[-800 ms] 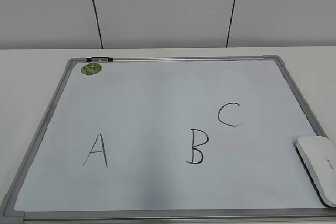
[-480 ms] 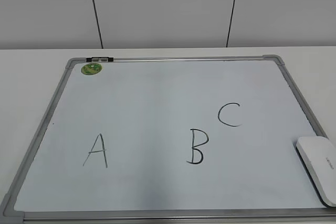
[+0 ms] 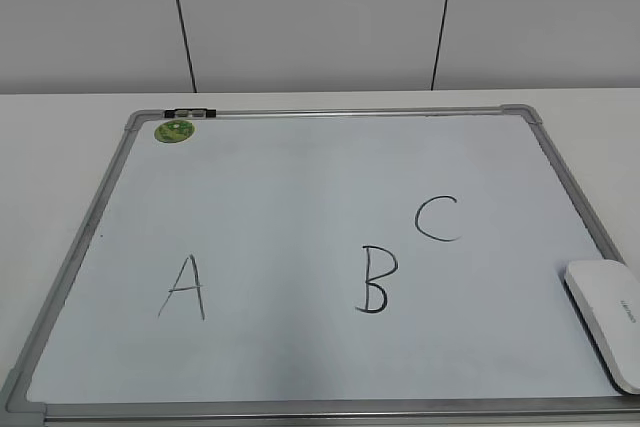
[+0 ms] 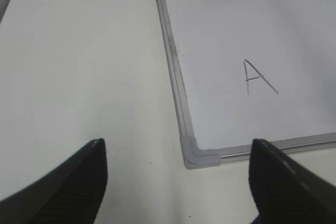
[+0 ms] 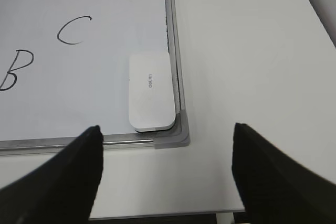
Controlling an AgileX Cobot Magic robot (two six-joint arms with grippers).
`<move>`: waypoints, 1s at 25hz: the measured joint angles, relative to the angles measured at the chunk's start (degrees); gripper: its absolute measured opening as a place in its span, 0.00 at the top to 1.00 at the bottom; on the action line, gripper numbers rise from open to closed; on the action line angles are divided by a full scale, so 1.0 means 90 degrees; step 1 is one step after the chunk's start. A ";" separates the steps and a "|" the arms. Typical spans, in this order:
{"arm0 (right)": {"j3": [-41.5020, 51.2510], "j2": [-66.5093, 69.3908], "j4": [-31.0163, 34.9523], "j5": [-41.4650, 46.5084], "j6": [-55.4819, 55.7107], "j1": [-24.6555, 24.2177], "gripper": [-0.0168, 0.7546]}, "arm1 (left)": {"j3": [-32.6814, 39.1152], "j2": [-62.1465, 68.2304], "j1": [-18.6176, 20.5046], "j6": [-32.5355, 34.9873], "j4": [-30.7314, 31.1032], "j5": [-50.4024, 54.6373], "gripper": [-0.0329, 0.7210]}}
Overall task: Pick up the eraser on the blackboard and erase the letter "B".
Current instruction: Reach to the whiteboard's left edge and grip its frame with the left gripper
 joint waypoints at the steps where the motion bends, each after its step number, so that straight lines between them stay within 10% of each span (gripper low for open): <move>1: 0.0000 0.0000 0.0000 0.0000 0.0000 0.0000 0.24 | -0.0011 0.0151 0.0000 0.0000 -0.0099 -0.0018 0.14; 25: 0.0000 0.0000 0.0000 0.0000 0.0000 0.0000 0.24 | -0.0528 0.6008 -0.0491 0.0138 -0.0261 -0.3136 0.17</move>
